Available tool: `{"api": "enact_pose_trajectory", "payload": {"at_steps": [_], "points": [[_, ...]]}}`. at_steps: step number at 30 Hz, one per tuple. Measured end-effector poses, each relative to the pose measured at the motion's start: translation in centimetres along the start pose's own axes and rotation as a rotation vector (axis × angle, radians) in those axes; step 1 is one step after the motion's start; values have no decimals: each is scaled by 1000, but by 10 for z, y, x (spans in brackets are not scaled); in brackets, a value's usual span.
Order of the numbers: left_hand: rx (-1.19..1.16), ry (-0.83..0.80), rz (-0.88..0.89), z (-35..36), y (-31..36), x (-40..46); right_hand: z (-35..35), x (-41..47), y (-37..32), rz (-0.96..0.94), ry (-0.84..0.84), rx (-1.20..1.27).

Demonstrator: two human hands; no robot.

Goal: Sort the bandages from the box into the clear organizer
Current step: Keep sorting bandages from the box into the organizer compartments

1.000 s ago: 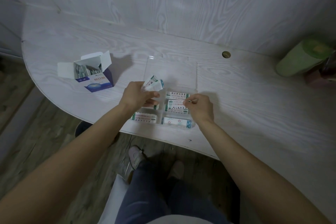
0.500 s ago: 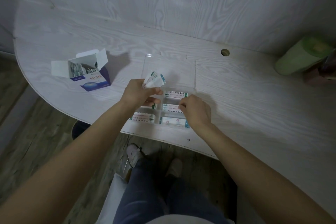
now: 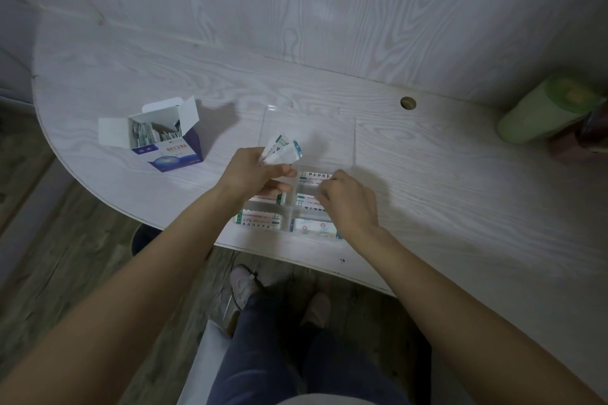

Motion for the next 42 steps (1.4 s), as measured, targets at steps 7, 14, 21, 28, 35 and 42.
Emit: {"api": "enact_pose_trajectory", "payload": {"at_steps": [7, 14, 21, 28, 35, 42], "points": [[3, -187, 16, 21, 7, -8, -48, 5, -6, 188, -114, 1113], [-20, -254, 72, 30, 12, -13, -57, -1, 2, 207, -146, 1209], [38, -289, 87, 32, 17, -16, -52, -3, 7, 233, -216, 1208], [69, -278, 87, 29, 19, -17, -57, -5, 8, 217, -224, 1195], [141, -314, 106, 28, 21, -21, -61, -7, 6, 244, -246, 1186], [56, -264, 64, 26, 15, -20, -60, -5, 9, 233, -238, 1154]]}}
Point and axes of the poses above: each hand's wrist, its own x-axis towards the middle knuckle, its own z-axis out of the palm, y = z × x, the point moved 6 cm from there along x, towards the middle knuckle, and after that the axes turned 8 degrees about z, right-handed, at the moved point
